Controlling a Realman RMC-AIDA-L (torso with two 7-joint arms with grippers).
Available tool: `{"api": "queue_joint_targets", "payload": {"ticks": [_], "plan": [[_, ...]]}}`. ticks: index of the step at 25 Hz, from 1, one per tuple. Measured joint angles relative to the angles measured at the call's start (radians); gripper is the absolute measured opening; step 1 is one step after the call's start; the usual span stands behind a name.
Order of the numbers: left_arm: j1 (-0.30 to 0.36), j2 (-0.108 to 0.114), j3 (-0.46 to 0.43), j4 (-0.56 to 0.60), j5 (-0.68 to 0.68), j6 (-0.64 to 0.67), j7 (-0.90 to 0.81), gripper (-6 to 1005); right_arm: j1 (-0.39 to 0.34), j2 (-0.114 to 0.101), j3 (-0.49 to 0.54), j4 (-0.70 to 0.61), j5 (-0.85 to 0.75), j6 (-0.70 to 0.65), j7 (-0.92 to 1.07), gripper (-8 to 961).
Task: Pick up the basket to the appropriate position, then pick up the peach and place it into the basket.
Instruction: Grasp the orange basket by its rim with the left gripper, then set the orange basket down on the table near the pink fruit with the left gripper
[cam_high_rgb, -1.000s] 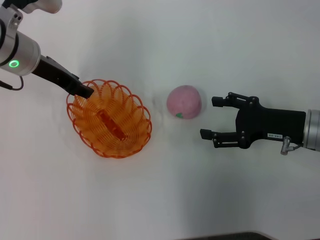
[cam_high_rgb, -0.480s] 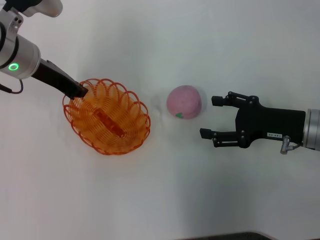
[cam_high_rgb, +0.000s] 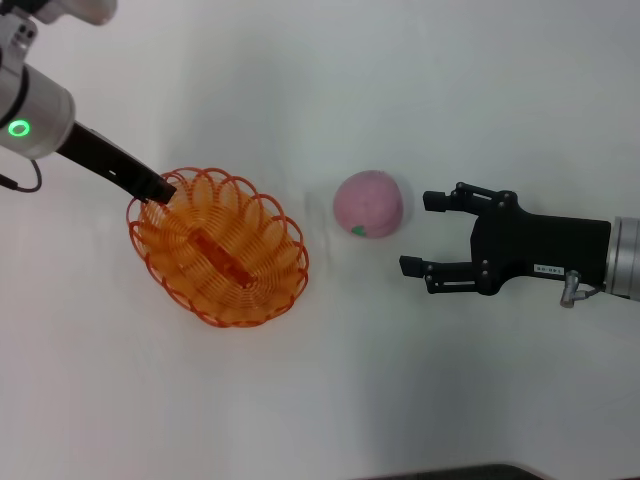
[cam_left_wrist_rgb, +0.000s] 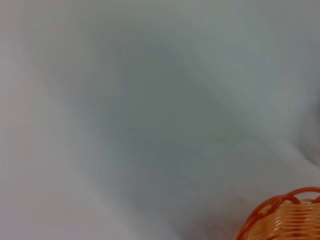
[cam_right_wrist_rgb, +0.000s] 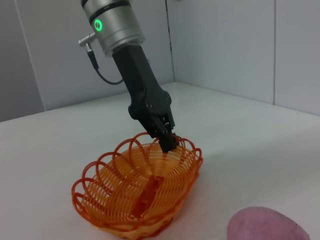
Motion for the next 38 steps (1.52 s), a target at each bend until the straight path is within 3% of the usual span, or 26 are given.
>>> {"api": "queue_joint_targets", "payload": {"ticks": [6, 12, 18, 24, 29, 30, 33, 38], "plan": [[-0.021, 0.03, -0.087, -0.003, -0.004, 0.111, -0.049, 76, 0.0, 0.0, 0.0, 0.001, 0.0, 0.0, 0.0, 945], [-0.04, 0.075, -0.168, -0.033, -0.004, 0.173, -0.151, 69, 0.0, 0.0, 0.0, 0.002, 0.0, -0.003, 0.0, 945], [-0.039, 0.086, -0.226, -0.05, -0.004, 0.194, -0.184, 68, 0.0, 0.0, 0.0, 0.003, -0.001, -0.003, 0.0, 945], [0.002, 0.062, -0.327, -0.051, -0.007, 0.201, -0.22, 68, 0.0, 0.0, 0.0, 0.005, -0.001, -0.002, 0.0, 945], [0.065, 0.05, -0.371, -0.048, -0.06, 0.2, -0.221, 67, 0.001, 0.0, 0.0, 0.008, 0.0, -0.002, 0.0, 945], [0.102, 0.047, -0.373, -0.045, -0.108, 0.201, -0.221, 67, 0.001, 0.0, 0.001, 0.008, 0.0, -0.002, 0.0, 945], [0.163, 0.025, -0.374, -0.025, -0.169, 0.198, -0.221, 66, 0.002, 0.0, 0.005, 0.008, 0.0, 0.001, 0.007, 945], [0.265, -0.04, -0.374, 0.082, -0.2, 0.161, -0.222, 66, 0.002, 0.0, 0.007, 0.007, 0.0, 0.0, 0.011, 945]]}}
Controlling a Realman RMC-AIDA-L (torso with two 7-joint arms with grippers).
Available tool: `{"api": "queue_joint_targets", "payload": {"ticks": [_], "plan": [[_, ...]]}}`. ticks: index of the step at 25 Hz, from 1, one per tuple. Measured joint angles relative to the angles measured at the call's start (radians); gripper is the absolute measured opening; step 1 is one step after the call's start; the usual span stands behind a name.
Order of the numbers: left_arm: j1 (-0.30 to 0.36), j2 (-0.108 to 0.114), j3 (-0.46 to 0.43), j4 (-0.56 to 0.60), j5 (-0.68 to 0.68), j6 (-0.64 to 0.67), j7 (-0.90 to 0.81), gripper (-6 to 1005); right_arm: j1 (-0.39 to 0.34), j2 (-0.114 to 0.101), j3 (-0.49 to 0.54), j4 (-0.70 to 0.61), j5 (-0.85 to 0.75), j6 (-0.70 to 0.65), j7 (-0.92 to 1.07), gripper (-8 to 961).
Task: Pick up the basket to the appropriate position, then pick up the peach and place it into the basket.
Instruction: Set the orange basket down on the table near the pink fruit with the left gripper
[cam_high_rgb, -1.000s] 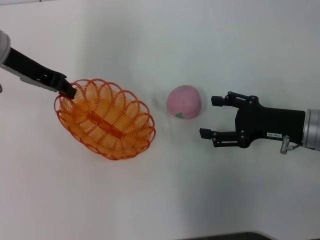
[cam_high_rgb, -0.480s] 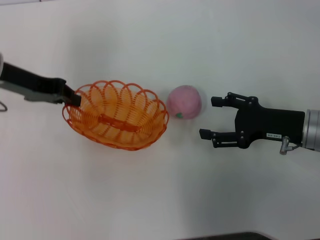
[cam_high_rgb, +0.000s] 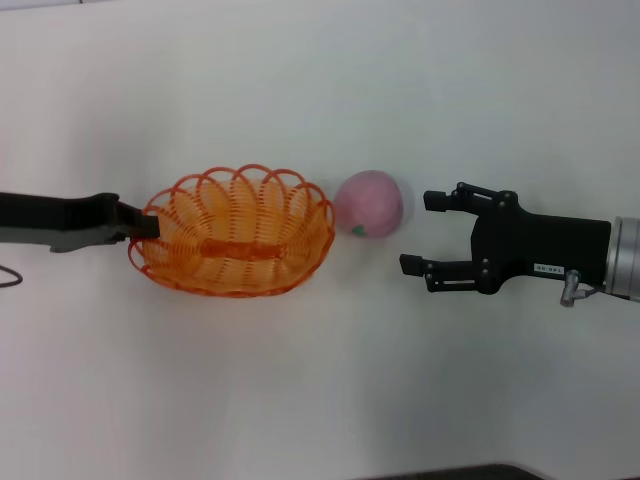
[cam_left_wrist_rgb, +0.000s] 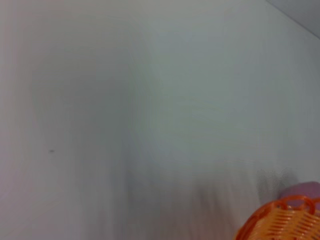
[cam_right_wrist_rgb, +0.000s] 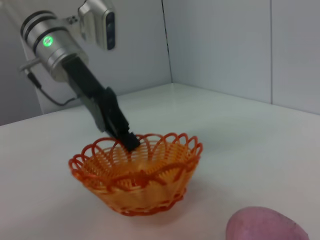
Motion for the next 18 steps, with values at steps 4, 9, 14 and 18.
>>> {"api": "queue_joint_targets", "payload": {"ticks": [4, 9, 14, 18], "plan": [[0.033, -0.013, 0.0, 0.02, -0.007, -0.024, 0.0, 65, 0.0, 0.0, 0.0, -0.005, 0.0, -0.001, 0.0, 945], [0.053, -0.016, 0.001, 0.022, -0.011, -0.054, -0.009, 65, 0.0, 0.0, 0.0, -0.005, 0.0, -0.001, 0.001, 945], [0.057, -0.017, 0.01, 0.031, -0.013, -0.08, -0.018, 64, -0.002, 0.0, 0.002, -0.005, 0.0, 0.004, 0.001, 945], [0.058, -0.019, 0.012, 0.031, -0.014, -0.093, -0.021, 63, -0.003, 0.0, 0.003, -0.005, 0.0, 0.004, 0.001, 944]]}}
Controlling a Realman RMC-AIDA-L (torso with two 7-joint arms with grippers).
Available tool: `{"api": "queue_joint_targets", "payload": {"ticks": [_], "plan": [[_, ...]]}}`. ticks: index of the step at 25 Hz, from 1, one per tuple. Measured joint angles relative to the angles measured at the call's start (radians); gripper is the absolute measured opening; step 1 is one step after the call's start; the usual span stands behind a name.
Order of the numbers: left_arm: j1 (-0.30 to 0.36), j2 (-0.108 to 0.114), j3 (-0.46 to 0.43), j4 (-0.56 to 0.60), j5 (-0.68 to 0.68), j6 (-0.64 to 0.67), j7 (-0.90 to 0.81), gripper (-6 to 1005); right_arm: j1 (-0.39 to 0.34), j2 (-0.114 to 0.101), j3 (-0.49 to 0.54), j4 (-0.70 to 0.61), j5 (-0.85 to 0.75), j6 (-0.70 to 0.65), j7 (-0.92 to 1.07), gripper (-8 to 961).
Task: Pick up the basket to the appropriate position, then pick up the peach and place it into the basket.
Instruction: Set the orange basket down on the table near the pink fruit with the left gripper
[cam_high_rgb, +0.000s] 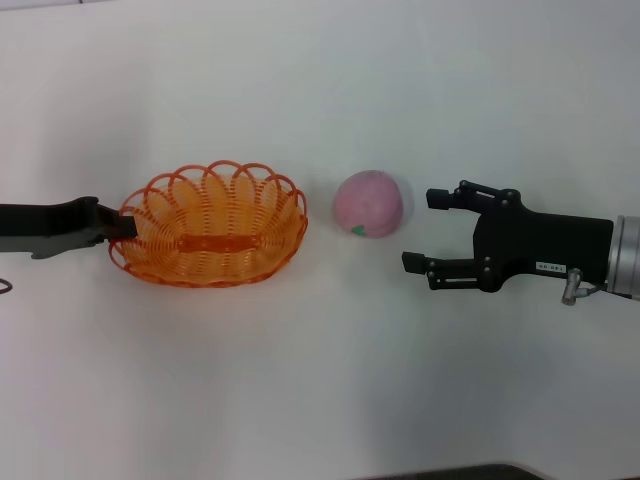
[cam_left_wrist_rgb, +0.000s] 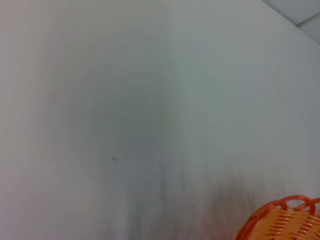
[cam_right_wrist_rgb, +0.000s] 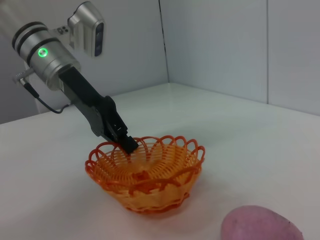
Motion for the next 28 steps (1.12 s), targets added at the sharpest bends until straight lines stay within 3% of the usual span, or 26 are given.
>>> {"api": "queue_joint_targets", "payload": {"ticks": [28], "plan": [[0.017, 0.001, 0.003, -0.007, -0.002, -0.016, -0.033, 123, 0.003, 0.0, 0.002, 0.0, 0.0, 0.002, 0.0, 944]]}}
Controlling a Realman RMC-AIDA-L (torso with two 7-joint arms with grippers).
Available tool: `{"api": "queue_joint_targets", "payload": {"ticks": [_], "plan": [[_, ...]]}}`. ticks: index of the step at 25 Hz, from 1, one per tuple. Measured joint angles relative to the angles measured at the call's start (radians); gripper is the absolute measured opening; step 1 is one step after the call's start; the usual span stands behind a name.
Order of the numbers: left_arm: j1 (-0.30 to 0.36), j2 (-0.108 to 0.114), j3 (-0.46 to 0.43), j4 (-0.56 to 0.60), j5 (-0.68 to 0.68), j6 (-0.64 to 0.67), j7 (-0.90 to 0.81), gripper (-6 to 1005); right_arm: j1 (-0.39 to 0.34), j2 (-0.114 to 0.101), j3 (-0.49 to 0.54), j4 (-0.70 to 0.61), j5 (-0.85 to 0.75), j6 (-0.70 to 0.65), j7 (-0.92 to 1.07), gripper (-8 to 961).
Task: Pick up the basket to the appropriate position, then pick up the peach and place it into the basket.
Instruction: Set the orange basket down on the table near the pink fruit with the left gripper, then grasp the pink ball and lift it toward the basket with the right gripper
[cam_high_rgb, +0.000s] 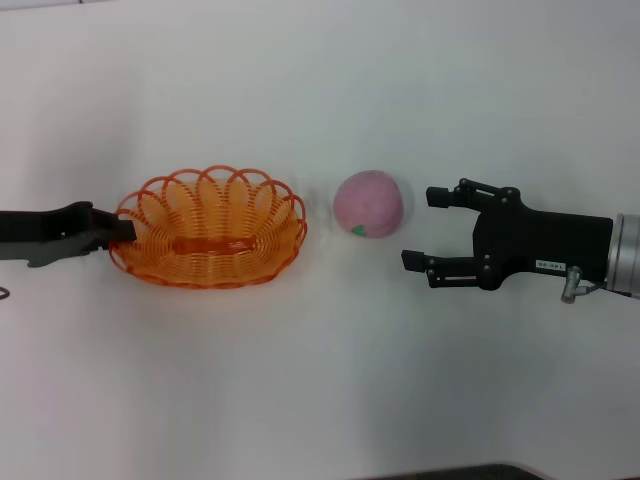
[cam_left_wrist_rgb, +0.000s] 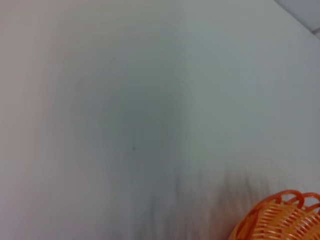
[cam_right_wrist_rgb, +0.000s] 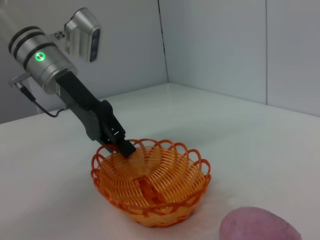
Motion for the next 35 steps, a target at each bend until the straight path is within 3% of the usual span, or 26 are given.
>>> {"api": "queue_joint_targets", "payload": {"ticks": [4, 9, 12, 17, 23, 26, 30, 35], "plan": [[0.007, 0.001, -0.001, 0.0, 0.0, 0.027, -0.005, 132, 0.0, 0.0, 0.0, 0.0, 0.0, 0.0, 0.0, 944], [0.023, 0.003, 0.003, 0.002, -0.039, 0.053, 0.004, 339, 0.0, 0.0, 0.0, 0.0, 0.0, 0.0, 0.0, 944], [0.027, 0.006, -0.001, 0.007, -0.05, 0.059, 0.018, 583, 0.0, 0.0, 0.0, 0.0, 0.0, 0.0, 0.0, 944], [0.028, 0.022, -0.002, 0.01, -0.071, 0.079, 0.084, 668, 0.0, 0.0, 0.0, 0.0, 0.0, 0.0, 0.0, 944], [0.03, 0.068, -0.03, -0.014, -0.113, 0.117, 0.23, 770, 0.0, 0.0, 0.0, 0.0, -0.001, 0.0, 0.0, 944], [0.033, 0.087, -0.073, -0.04, -0.153, 0.172, 0.377, 770, 0.0, 0.0, 0.0, 0.0, -0.001, 0.0, 0.0, 944], [0.049, 0.084, -0.097, -0.05, -0.176, 0.238, 0.645, 770, 0.002, 0.0, 0.0, 0.0, -0.001, 0.0, 0.0, 945], [0.068, 0.071, -0.102, -0.046, -0.193, 0.23, 0.843, 769, 0.007, 0.0, 0.0, -0.001, -0.001, 0.0, 0.0, 945]]}}
